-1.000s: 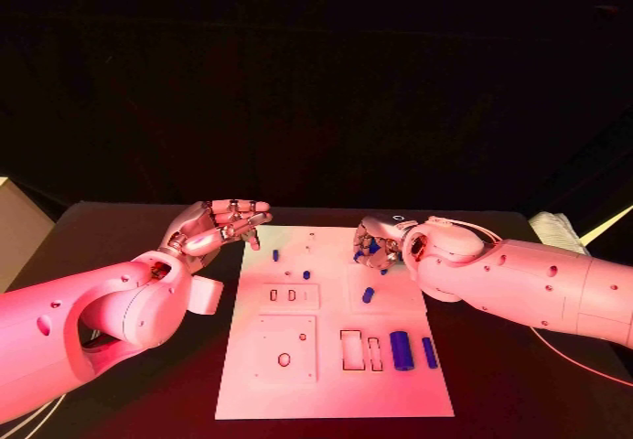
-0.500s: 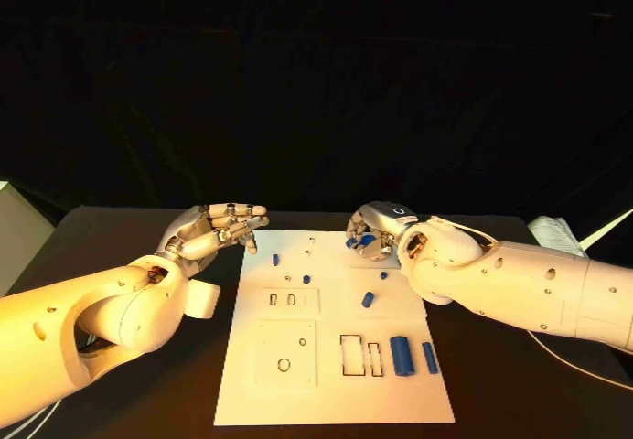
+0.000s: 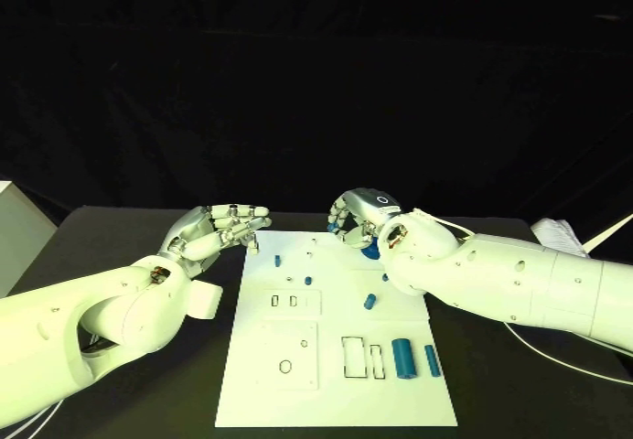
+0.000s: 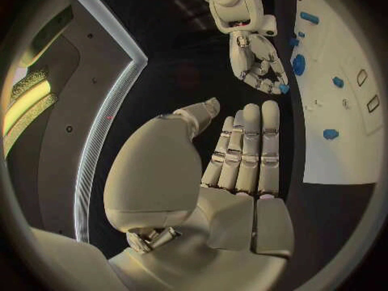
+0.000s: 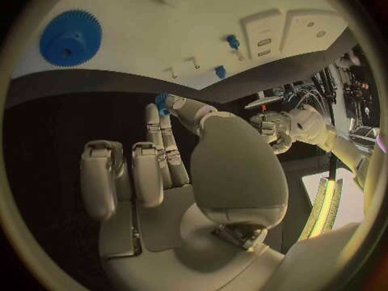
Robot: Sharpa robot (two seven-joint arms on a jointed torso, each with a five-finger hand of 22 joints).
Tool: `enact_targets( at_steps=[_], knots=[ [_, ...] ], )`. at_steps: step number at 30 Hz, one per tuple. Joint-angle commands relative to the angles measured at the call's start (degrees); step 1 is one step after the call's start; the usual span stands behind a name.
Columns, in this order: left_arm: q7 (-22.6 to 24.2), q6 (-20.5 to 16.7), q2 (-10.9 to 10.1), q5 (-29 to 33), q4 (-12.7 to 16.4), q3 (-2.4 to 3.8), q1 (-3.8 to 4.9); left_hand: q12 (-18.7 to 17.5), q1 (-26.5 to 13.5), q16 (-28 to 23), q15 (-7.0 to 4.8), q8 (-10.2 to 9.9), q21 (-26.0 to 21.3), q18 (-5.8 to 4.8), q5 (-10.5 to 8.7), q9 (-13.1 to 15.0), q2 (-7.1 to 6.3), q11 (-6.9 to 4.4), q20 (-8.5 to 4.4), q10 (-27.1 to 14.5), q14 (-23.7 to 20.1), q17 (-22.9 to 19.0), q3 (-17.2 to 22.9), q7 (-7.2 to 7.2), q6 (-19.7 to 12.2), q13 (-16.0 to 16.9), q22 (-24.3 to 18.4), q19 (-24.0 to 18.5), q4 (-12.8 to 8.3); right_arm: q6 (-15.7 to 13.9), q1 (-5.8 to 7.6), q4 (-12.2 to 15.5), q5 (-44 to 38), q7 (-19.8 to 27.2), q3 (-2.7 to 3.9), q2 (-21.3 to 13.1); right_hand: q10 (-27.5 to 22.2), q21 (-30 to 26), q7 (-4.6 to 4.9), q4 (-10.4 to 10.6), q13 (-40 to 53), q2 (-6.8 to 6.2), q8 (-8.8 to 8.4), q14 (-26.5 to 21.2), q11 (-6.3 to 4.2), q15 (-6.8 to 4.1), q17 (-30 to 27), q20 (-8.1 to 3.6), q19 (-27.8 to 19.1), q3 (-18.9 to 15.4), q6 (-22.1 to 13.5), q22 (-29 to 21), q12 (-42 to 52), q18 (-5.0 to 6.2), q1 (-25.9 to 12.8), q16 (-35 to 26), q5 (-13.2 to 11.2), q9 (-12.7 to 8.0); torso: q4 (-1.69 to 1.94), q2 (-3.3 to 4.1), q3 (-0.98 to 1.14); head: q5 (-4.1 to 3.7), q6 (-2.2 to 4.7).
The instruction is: Assemble the parts on the task board
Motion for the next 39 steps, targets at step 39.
enact_targets(
  at_steps=[39],
  knots=[
    [0.05, 1.53, 0.82, -0.1, -0.13, 0.04, 1.65, 0.12, -0.42, -0.48, 0.1, -0.21, 0.29, 0.78, 0.1, 0.11, 0.22, 0.08, 0.17, -0.52, -0.55, -0.19, 0.16, 0.08, -0.53, -0.01, 0.16, -0.64, 0.27, 5.61, -1.41, -8.14, 0.18, -0.29, -0.16, 7.1, 0.11, -0.45, 0.43, -0.11, -0.03, -0.52, -0.06, 3.1, 0.29, -0.16, 1.91, -0.35, 2.23, 0.09, -0.28, 6.45, -0.31, -0.19, -0.41, -0.47, -0.57, 0.47, 0.79, 0.58, -0.46, 1.19, -1.01]
  ],
)
